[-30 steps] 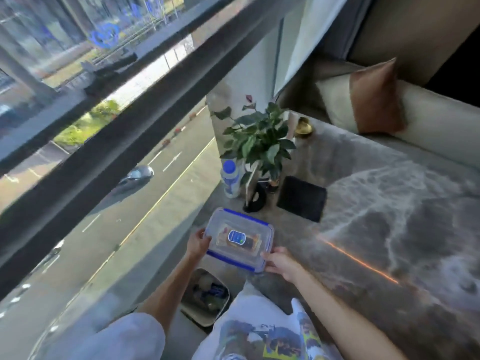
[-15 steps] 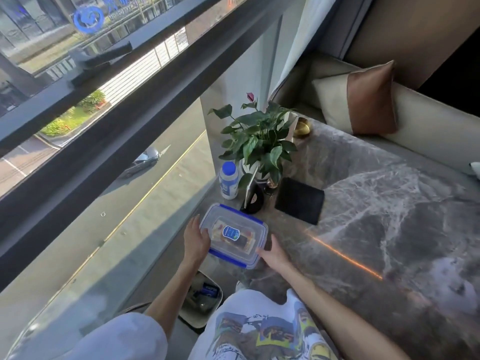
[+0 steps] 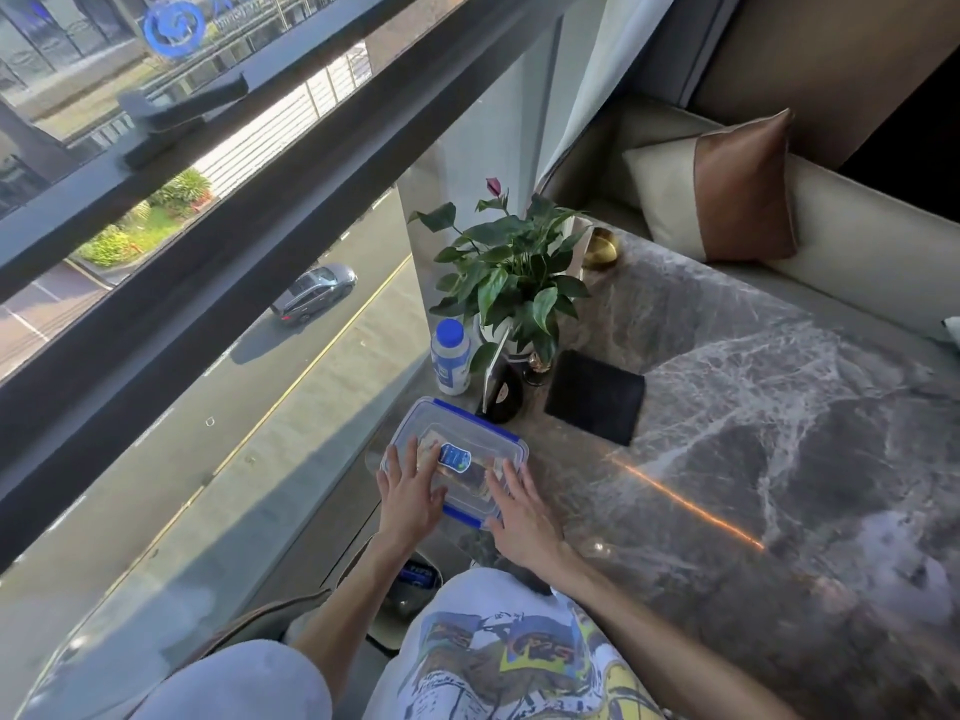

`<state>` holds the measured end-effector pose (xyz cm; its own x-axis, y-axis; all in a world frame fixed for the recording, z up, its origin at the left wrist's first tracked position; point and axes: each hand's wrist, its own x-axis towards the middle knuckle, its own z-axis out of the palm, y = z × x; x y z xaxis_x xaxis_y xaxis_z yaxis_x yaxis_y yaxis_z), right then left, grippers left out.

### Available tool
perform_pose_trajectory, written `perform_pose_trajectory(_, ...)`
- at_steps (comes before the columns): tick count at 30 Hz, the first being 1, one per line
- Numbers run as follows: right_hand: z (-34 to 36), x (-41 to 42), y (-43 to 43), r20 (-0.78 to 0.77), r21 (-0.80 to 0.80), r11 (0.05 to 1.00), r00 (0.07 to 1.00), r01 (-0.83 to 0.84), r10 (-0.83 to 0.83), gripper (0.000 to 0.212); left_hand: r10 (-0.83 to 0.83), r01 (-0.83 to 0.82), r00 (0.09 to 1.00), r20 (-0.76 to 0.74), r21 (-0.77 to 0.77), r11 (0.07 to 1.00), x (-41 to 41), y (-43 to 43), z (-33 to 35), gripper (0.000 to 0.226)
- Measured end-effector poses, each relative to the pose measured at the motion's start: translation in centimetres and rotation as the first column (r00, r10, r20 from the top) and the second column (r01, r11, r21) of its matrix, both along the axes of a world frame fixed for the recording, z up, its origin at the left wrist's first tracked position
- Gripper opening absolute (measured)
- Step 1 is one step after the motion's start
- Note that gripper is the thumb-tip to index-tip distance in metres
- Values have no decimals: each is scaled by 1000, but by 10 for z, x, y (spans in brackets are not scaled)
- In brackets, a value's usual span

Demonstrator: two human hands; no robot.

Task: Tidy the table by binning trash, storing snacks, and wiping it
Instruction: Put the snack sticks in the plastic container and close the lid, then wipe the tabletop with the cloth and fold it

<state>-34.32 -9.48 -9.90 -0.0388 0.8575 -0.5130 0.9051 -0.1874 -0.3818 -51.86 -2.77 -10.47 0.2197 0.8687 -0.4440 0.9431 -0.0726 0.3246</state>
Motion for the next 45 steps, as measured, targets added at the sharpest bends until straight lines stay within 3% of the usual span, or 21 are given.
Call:
perform_pose_trajectory(14, -3, 7, -1, 2, -6, 999, 1000, -31, 31, 73, 13, -13, 1000, -11, 6, 1000, 4, -2, 10, 59)
perform_pose_trajectory(18, -1, 15, -1, -94, 16, 1000, 996, -3, 5, 71, 62, -54, 986, -155, 55, 997, 20, -3, 25, 59)
perform_pose_trajectory(20, 3, 25, 3, -178, 70, 996, 983, 51, -38, 68, 149, -126, 981, -124, 177, 976, 39, -1, 35, 43)
perform_pose_trajectory(22, 6, 44, 12, -191, 146, 979, 975, 142, -113, 62, 100, -94, 995, -12, 236, 967, 66, 4, 42, 17)
perform_pose_trajectory(23, 7, 58, 19, -181, 160, 968, 969, 195, -166, 61, 73, -85, 995, 66, 191, 978, 82, 10, 45, 5)
perform_pose_trajectory(27, 2, 124, 53, -115, 37, 929, 925, 369, -362, 62, 107, -74, 964, 243, -142, 987, 159, 46, 48, 18)
perform_pose_trajectory(33, -19, 186, 98, 27, -216, 915, 939, 340, -343, 69, 347, -237, 925, 155, -481, 844, 240, 111, 18, 38)
perform_pose_trajectory(36, -33, 198, 94, 74, -253, 919, 953, 303, -294, 68, 411, -294, 905, 113, -532, 794, 257, 123, -1, 47)
perform_pose_trajectory(40, -48, 200, 75, 139, -129, 952, 956, 277, -259, 64, 425, -355, 904, 53, -460, 814, 266, 122, -24, 56)
perform_pose_trajectory(45, -49, 204, 79, 118, -116, 946, 949, 304, -291, 58, 508, -394, 853, 124, -485, 780, 269, 120, -34, 51)
